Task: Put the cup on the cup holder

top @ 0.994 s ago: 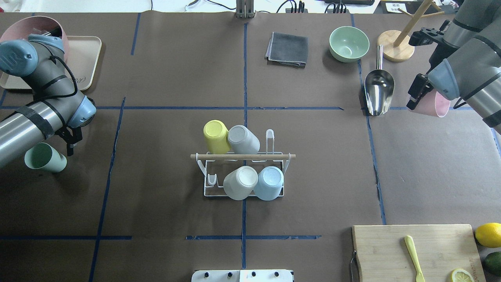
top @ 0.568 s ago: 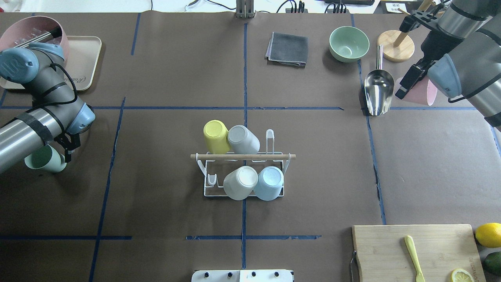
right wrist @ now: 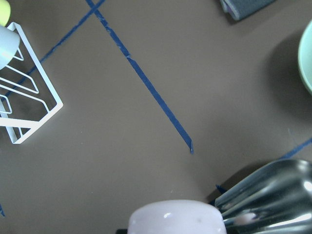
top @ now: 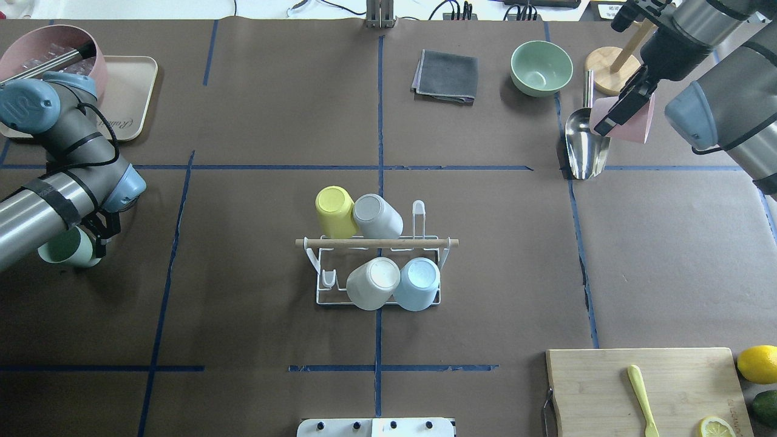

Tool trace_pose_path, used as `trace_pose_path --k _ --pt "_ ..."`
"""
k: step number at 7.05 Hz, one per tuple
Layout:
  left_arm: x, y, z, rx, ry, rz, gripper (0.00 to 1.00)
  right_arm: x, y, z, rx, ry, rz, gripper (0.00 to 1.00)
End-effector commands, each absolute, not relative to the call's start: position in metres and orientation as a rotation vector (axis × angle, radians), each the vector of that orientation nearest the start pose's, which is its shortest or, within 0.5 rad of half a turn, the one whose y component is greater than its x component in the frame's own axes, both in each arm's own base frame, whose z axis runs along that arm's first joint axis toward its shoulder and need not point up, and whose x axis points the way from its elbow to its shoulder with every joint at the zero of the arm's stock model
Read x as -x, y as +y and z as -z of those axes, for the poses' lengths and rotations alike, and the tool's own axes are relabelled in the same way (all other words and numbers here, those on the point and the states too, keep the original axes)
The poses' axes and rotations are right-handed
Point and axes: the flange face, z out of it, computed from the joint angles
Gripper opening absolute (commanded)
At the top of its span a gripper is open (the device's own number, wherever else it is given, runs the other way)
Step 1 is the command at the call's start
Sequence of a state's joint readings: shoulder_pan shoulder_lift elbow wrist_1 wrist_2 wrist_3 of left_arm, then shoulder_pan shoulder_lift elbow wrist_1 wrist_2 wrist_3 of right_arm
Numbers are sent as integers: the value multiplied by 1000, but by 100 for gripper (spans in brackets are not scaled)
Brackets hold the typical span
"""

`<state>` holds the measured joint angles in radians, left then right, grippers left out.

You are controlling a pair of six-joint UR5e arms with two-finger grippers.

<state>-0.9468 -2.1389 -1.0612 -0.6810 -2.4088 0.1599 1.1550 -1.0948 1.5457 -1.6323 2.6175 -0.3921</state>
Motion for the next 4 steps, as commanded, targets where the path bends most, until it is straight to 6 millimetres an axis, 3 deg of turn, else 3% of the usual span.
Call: trace_pose_path --k 1,2,4 --pt "-322 -550 -612 964 581 -343 23 238 -615 -354 -508 -1108 1046 0" --pt "-323 -553 -603 948 602 -342 8 236 -612 -350 -565 -1134 1078 0" --pt "-302 -567 -570 890 638 -332 3 234 -609 -331 -680 -1138 1106 0"
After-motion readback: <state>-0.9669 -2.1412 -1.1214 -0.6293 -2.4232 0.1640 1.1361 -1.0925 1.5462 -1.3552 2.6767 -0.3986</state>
